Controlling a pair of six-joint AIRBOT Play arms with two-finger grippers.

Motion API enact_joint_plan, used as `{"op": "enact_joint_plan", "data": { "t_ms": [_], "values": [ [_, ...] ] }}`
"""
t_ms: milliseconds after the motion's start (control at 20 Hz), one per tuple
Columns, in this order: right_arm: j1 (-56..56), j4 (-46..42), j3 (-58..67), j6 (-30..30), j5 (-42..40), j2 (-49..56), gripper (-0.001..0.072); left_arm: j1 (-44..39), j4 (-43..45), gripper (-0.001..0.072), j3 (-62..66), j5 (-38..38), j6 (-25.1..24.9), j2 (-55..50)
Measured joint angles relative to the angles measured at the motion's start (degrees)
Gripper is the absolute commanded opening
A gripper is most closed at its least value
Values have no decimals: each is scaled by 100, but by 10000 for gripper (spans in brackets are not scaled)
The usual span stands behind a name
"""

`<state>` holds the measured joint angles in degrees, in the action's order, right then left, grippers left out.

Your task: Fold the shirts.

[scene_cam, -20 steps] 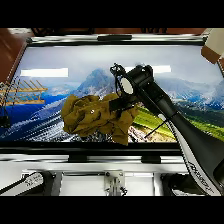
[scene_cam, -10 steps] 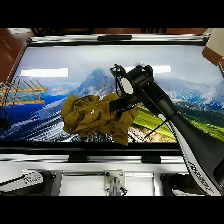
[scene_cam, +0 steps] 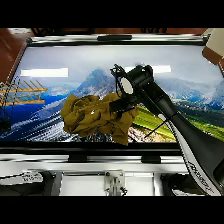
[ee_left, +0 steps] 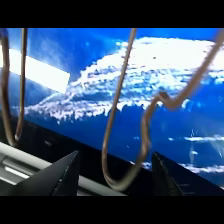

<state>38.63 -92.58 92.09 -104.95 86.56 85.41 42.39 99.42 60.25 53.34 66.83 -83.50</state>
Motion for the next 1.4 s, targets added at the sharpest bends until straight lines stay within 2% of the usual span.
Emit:
{"op": "enact_joint_plan", "data": {
  "t_ms": [200, 250, 350, 550, 600, 850, 1150, 1250, 1400],
  "values": [
    [0, 7, 0, -2, 39, 0, 69, 7, -4, 435, 177, -31, -103, -297],
    [0, 7, 0, -11, 39, 0, 69, 9, -4, 392, 208, -42, -114, -358],
    [0, 7, 0, -46, 42, 0, 69, 11, -4, 355, 264, -52, -151, -476],
    [0, 7, 0, -103, 46, 0, 69, 11, 44, 74, 321, -107, -216, -627],
    [0, 9, 0, -122, 48, 0, 69, 9, 74, 54, 326, -120, -262, -647],
    [0, 11, 0, -164, 101, 0, 69, -20, -20, 51, 358, -74, -291, -625],
    [0, 11, 0, -179, 208, 0, 69, -245, -588, 47, 507, -186, -343, -131],
    [0, -31, 0, -177, 273, 0, 69, -352, -719, 47, 520, -227, -216, 151],
    [0, -210, 0, -140, 417, -44, 68, -588, -911, 47, 533, -317, 308, 693]
  ]
}}
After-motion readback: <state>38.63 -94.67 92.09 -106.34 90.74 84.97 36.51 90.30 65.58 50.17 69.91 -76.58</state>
